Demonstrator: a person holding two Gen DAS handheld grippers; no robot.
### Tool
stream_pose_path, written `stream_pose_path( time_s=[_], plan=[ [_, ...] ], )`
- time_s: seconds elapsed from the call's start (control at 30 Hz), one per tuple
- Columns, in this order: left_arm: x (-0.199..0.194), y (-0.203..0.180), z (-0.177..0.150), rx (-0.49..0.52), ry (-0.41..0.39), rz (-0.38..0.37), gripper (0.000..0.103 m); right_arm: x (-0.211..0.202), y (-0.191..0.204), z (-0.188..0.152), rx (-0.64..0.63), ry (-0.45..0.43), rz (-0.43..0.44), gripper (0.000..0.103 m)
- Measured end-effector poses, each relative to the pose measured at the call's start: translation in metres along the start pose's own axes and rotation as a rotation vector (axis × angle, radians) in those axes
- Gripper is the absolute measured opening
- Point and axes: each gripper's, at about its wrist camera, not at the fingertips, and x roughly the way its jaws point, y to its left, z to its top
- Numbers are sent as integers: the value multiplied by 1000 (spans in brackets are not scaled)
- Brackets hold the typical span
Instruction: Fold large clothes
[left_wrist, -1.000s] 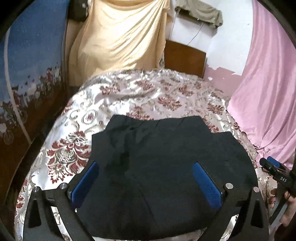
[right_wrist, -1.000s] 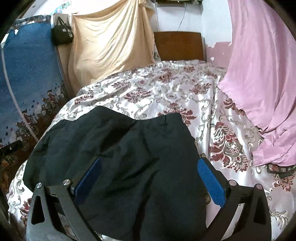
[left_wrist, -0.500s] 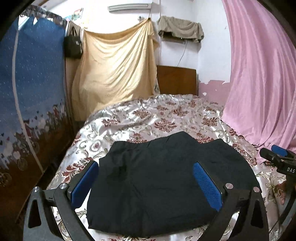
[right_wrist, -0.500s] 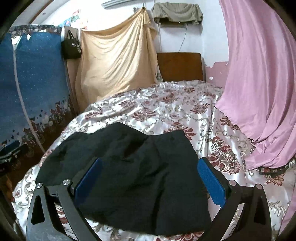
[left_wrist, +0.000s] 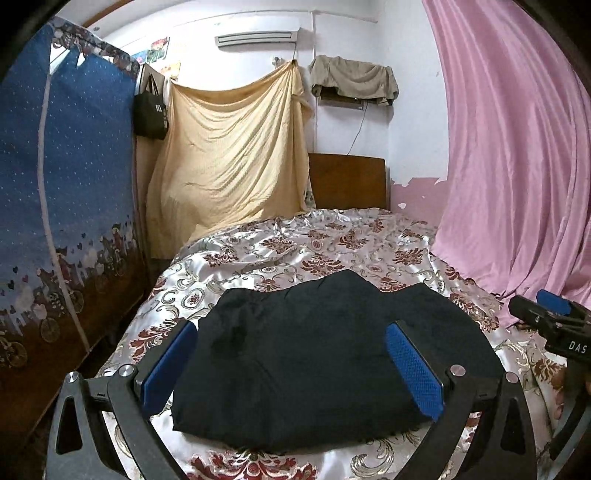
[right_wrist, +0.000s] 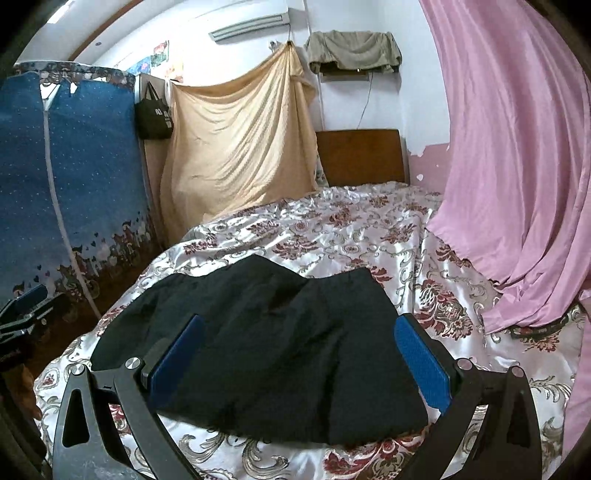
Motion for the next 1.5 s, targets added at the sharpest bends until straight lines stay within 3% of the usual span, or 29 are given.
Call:
stream_pose_path(
  time_s=[0.37,0.97,1.5],
  plan=[
    [-48,-4,-21,30,-72,33,103,-42,24,-23,-7,-60,15,101],
    [-80,6,-63,17,-57,82,103,-90,55,-68,-57,-92,30,101],
    [-81,15,-90,8,-25,87,103,-96,61,-98,-89,-100,40,101]
  ],
)
